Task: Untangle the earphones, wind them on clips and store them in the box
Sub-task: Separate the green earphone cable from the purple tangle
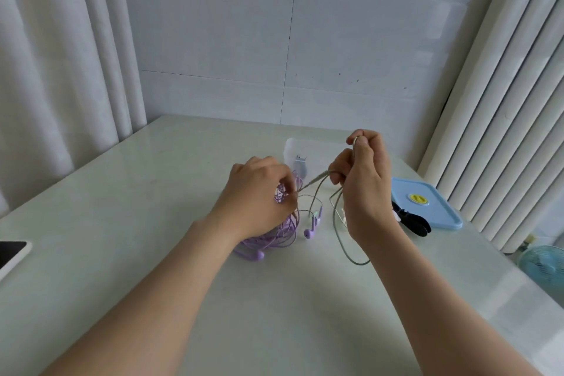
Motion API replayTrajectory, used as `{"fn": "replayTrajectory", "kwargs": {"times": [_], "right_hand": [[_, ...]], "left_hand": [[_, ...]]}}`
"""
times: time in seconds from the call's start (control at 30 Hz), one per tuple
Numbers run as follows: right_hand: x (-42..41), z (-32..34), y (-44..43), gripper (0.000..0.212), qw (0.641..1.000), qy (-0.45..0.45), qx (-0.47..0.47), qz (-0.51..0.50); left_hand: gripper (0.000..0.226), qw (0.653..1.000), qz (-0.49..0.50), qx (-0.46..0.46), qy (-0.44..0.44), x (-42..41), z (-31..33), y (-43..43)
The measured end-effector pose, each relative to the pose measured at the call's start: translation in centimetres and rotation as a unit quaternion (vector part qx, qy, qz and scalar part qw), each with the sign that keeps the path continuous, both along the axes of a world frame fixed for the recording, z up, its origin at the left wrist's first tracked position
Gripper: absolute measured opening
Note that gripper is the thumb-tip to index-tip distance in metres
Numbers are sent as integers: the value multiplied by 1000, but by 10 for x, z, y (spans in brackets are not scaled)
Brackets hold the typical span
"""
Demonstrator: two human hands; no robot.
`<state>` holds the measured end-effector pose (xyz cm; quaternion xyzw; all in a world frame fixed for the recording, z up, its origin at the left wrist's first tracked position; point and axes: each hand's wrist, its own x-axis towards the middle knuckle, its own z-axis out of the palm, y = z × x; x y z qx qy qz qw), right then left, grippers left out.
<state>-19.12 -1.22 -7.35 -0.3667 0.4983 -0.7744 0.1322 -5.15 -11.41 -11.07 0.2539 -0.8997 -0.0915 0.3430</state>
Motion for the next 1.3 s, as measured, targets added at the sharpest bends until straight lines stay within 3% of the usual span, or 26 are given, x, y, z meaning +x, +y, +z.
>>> {"fn": "replayTrajectory", "kwargs": {"times": [0.13, 0.2, 0.23, 0.33, 0.47, 0.53, 0.7, 0.93, 1.17, 1.3], "right_hand": [[0, 9, 8, 23, 998, -52, -16, -23], [-1, 9, 11, 28, 996, 20, 26, -81], [-4, 5, 11, 32, 984, 99, 76, -124], [-13, -9, 5, 32, 879, 337, 265, -210], [-13, -23, 4, 25, 776, 419, 465, -81], [-10, -29, 3, 26, 739, 453, 492, -75], [-7, -26, 4, 19, 766, 464, 433, -103], [-7, -31, 5, 21, 760, 483, 427, -81], [-3, -35, -3, 18, 790, 454, 400, -98], [-3, -34, -4, 13, 801, 437, 390, -123]], "left_hand": [[12, 990, 111, 32, -76, 5, -2, -3], [15, 986, 148, 64, -50, 6, -3, -8], [20, 984, 158, 75, -35, 7, -3, -10], [41, 981, 148, 127, 1, 10, -2, -13], [39, 964, 190, 188, 17, 15, 5, -14], [25, 955, 229, 188, 13, 18, 5, -19], [39, 934, 271, 196, -128, 23, -4, -27], [34, 933, 275, 155, -171, 24, -11, -35], [21, 941, 276, 155, -124, 27, -15, -42], [26, 949, 239, 205, 7, 24, -10, -41]]}}
